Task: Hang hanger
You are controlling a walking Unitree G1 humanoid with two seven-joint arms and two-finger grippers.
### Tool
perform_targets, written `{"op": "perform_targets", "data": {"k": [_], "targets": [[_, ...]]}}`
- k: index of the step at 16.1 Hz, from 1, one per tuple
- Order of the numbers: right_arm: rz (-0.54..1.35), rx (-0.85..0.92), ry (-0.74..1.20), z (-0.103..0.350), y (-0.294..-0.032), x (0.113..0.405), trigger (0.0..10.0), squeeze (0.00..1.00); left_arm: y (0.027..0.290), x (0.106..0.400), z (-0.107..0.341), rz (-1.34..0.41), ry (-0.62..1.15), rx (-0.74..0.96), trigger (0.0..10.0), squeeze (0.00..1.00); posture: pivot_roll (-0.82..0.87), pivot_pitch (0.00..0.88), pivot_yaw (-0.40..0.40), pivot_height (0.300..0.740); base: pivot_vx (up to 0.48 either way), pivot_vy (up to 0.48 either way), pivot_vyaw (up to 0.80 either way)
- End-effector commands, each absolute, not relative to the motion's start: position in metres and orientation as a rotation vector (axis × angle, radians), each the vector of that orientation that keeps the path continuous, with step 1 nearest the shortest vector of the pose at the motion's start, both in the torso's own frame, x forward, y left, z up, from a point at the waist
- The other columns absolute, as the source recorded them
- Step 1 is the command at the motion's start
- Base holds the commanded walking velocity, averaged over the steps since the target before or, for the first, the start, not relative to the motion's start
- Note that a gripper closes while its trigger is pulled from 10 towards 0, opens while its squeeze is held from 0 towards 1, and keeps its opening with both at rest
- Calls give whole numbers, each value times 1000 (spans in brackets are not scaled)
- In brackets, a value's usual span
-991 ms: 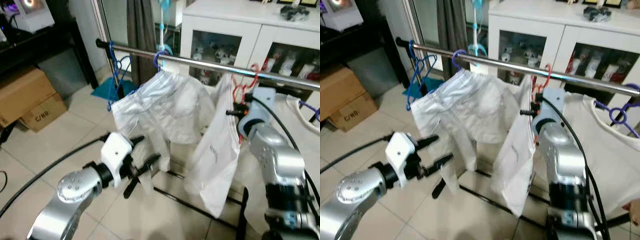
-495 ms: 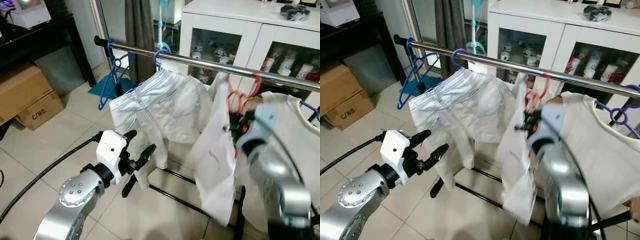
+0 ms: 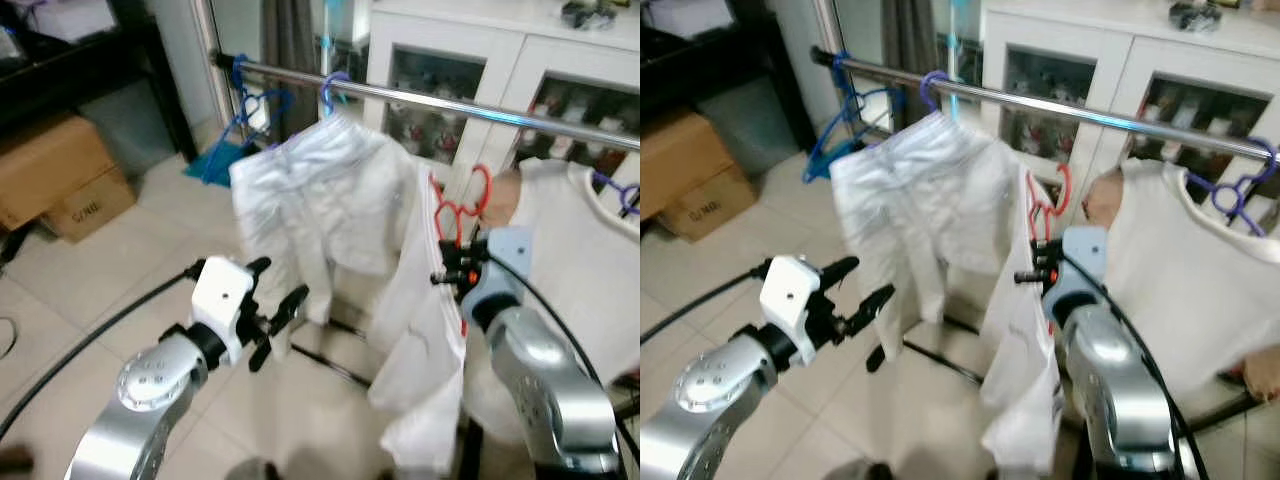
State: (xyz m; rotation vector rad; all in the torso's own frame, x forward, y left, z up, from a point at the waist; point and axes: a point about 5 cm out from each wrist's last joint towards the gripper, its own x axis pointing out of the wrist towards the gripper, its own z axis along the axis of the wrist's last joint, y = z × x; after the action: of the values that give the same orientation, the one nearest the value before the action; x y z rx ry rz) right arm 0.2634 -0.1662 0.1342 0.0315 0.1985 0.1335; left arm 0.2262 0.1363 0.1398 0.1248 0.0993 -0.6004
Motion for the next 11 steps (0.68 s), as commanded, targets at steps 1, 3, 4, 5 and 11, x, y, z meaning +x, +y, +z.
{"op": "perform_targets", "data": {"k": [1,3,4,5,11], "targets": [[220,47,118,150,-157,266,0,0,136,227,136,-594,116,132,10000,0,-97,0,39,740,-266,0,0],[305,62,97,155,-148,265,0,0,135,230,137,-604,104,130,10000,0,-101,0,38,740,-255,0,0],[356,65,87,157,-143,263,0,0,134,232,137,-611,98,133,10000,0,-100,0,36,740,0,0,0],[420,74,72,161,-135,262,0,0,133,236,138,-620,92,138,10000,0,-99,0,35,740,0,0,0],[628,127,22,173,-119,252,0,0,126,282,157,-581,-26,202,10000,741,-115,0,26,740,0,0,0]]}}
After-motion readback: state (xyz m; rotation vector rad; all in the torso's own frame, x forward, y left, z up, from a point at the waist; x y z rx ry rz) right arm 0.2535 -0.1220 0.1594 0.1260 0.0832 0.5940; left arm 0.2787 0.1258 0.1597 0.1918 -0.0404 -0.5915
